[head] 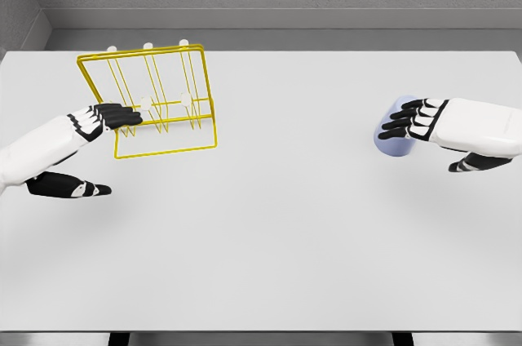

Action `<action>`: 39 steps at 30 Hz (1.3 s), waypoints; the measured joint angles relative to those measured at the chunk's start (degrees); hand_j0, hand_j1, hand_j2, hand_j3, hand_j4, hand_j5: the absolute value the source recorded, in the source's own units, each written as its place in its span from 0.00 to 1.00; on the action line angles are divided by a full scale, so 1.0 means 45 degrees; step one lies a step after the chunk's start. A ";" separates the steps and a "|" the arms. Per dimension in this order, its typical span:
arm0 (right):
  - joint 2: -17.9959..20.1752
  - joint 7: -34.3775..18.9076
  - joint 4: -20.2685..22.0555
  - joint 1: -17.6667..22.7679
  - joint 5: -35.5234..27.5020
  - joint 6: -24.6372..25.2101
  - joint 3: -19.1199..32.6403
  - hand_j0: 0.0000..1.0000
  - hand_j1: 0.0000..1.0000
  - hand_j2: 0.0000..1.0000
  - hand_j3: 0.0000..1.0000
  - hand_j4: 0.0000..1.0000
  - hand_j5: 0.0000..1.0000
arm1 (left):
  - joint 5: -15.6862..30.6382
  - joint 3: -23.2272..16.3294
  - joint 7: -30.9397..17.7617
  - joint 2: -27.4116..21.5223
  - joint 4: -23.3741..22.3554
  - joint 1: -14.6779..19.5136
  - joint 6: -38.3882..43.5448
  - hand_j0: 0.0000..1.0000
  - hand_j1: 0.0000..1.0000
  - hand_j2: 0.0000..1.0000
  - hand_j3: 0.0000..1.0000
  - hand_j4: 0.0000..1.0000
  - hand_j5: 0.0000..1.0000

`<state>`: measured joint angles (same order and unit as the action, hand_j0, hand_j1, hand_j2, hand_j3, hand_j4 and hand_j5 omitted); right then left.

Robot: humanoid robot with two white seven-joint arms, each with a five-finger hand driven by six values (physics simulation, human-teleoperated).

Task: Place the cup on the cup holder with both arms

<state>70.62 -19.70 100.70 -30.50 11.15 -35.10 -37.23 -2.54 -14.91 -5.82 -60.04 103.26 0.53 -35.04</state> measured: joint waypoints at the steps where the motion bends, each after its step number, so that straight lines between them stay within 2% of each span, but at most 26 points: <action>1: 0.0000 -0.0003 0.0001 0.0000 0.0002 0.0000 -0.0005 1.00 1.00 1.00 1.00 1.00 1.00 | 0.0000 0.0001 -0.0001 0.0000 0.0000 0.0000 0.0000 1.00 1.00 1.00 1.00 1.00 1.00; 5: 0.0039 0.0046 -0.0063 -0.0039 0.0040 0.0001 -0.0034 1.00 1.00 1.00 1.00 1.00 1.00 | 0.0006 0.0032 0.0004 0.0002 0.0000 0.0019 0.0000 1.00 1.00 1.00 1.00 1.00 1.00; 9: -0.0224 -0.0147 -0.1059 -0.1288 0.0071 -0.0006 -0.0065 1.00 1.00 1.00 1.00 1.00 1.00 | 0.0041 0.0067 0.0015 0.0045 0.0000 0.0099 0.0000 1.00 1.00 1.00 1.00 1.00 1.00; 17: -0.2097 -0.2439 -0.2923 -0.3535 0.0085 0.0004 -0.1218 1.00 1.00 1.00 1.00 1.00 1.00 | 0.0051 0.0070 0.0035 0.0243 0.0000 0.0040 0.0001 1.00 1.00 1.00 1.00 1.00 1.00; 21: -0.3008 -0.3144 -0.3909 -0.4160 0.0221 -0.0004 -0.1848 1.00 1.00 1.00 1.00 1.00 1.00 | 0.0057 -0.0008 0.0037 0.0561 -0.0002 0.0039 0.0001 1.00 1.00 1.00 1.00 1.00 1.00; 23: -0.3434 -0.3272 -0.4468 -0.4199 0.0423 -0.0008 -0.2028 1.00 1.00 1.00 1.00 1.00 1.00 | 0.0063 -0.0203 0.0037 0.0870 -0.0001 0.0156 0.0001 1.00 1.00 1.00 1.00 1.00 1.00; 25: -0.3808 -0.3336 -0.5019 -0.4336 0.0610 -0.0008 -0.2128 1.00 1.00 1.00 1.00 1.00 1.00 | 0.0066 -0.0598 0.0038 0.1335 -0.0001 0.0312 0.0002 1.00 1.00 1.00 1.00 1.00 1.00; 29: -0.4427 -0.3387 -0.5973 -0.4570 0.0916 -0.0009 -0.2250 1.00 1.00 1.00 1.00 1.00 1.00 | 0.0064 -0.1954 0.0054 0.2193 0.0000 0.1172 0.0003 1.00 1.00 1.00 1.00 1.00 1.00; 33: -0.4761 -0.3401 -0.6554 -0.4551 0.1192 -0.0011 -0.2295 1.00 1.00 1.00 1.00 1.00 1.00 | 0.0115 -0.3064 0.0100 0.2703 -0.0006 0.1465 0.0002 1.00 1.00 1.00 1.00 1.00 1.00; 35: -0.4897 -0.3403 -0.6848 -0.4570 0.1325 -0.0010 -0.2309 1.00 1.00 1.00 1.00 1.00 1.00 | 0.0389 -0.3552 0.0108 0.2848 -0.0013 0.1523 0.0002 1.00 1.00 1.00 1.00 1.00 1.00; 39: -0.5210 -0.3405 -0.7354 -0.4570 0.1552 -0.0011 -0.2320 1.00 1.00 1.00 1.00 1.00 1.00 | 0.1341 -0.4645 0.0104 0.2960 -0.0016 0.2265 0.0003 1.00 1.00 1.00 1.00 1.00 1.00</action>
<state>47.18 -35.02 67.61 -51.06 18.14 -35.15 -47.67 3.49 -35.81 -5.35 -46.72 103.18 10.72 -35.02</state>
